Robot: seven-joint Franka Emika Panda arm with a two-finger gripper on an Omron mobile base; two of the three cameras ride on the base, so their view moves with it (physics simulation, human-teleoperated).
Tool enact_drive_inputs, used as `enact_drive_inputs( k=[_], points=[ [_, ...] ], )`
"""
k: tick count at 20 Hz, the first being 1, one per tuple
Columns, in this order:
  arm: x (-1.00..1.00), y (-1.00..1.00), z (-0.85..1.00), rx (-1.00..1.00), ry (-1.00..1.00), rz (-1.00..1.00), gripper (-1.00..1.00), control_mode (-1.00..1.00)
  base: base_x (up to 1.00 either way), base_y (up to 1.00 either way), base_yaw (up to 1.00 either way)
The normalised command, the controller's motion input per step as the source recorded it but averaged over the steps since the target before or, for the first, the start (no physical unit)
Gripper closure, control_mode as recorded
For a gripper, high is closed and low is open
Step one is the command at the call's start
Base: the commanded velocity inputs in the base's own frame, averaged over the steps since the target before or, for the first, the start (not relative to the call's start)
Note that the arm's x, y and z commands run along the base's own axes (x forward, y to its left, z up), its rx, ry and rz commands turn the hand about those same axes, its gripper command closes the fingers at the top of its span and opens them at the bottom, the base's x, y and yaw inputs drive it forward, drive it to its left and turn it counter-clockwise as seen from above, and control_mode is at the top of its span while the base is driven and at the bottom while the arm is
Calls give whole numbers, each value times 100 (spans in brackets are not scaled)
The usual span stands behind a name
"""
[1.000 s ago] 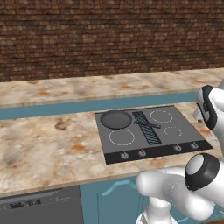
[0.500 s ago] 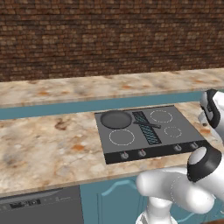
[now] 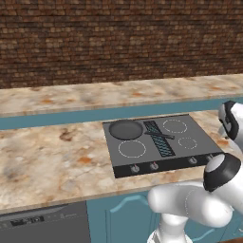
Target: Pick the croissant and place it on the pan. Then turn on the stove to warm the croissant.
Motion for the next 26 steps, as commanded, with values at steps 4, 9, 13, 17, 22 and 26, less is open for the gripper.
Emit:
enact_drive_inputs(
  k=[4,9,13,17,22,26],
  points=[
    [0,-23,-12,-7,0,0,-100,-100,0,0,0],
    [0,-23,-12,-1,0,1,-100,-100,0,0,0],
    [0,-24,-11,0,0,1,-100,-100,0,0,0],
    [0,-26,-9,-1,0,1,-100,-100,0,0,0],
    [0,-23,-9,-4,0,1,-100,-100,0,0,0],
    [0,-22,-10,-3,0,1,-100,-100,0,0,0]
  ],
)
